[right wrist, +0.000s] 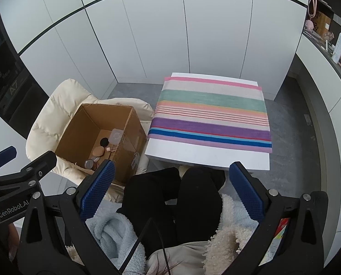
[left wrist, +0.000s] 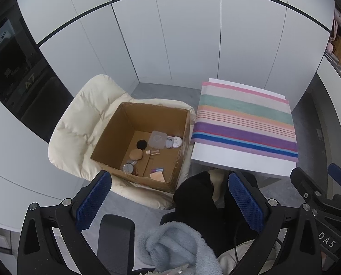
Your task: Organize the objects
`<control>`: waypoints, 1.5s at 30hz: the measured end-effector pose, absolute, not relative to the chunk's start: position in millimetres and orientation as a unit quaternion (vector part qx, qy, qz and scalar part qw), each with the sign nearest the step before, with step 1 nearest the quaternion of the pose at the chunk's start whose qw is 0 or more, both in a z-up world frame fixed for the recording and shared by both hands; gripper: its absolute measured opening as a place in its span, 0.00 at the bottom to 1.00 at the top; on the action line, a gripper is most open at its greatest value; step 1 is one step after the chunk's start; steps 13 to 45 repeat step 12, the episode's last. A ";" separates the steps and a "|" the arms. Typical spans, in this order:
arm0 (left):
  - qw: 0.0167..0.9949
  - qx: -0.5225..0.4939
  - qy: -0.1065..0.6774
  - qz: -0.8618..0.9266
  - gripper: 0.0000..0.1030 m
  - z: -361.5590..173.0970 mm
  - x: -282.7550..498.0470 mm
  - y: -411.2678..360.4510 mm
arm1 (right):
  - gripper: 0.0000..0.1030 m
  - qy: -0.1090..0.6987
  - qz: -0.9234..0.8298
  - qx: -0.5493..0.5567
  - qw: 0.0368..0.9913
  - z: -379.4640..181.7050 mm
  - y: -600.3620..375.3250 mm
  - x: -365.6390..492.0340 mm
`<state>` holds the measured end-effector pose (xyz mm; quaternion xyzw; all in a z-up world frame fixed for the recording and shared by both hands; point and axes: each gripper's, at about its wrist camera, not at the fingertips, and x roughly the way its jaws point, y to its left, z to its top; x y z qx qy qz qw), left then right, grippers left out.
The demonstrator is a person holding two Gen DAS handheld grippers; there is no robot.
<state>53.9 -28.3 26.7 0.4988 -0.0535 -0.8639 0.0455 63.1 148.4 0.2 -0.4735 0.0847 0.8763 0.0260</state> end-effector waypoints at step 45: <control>0.043 0.500 -0.054 -0.863 1.00 25.6 54.7 -26.6 | 0.98 0.089 0.875 -0.476 0.026 -0.8 150.2 62.2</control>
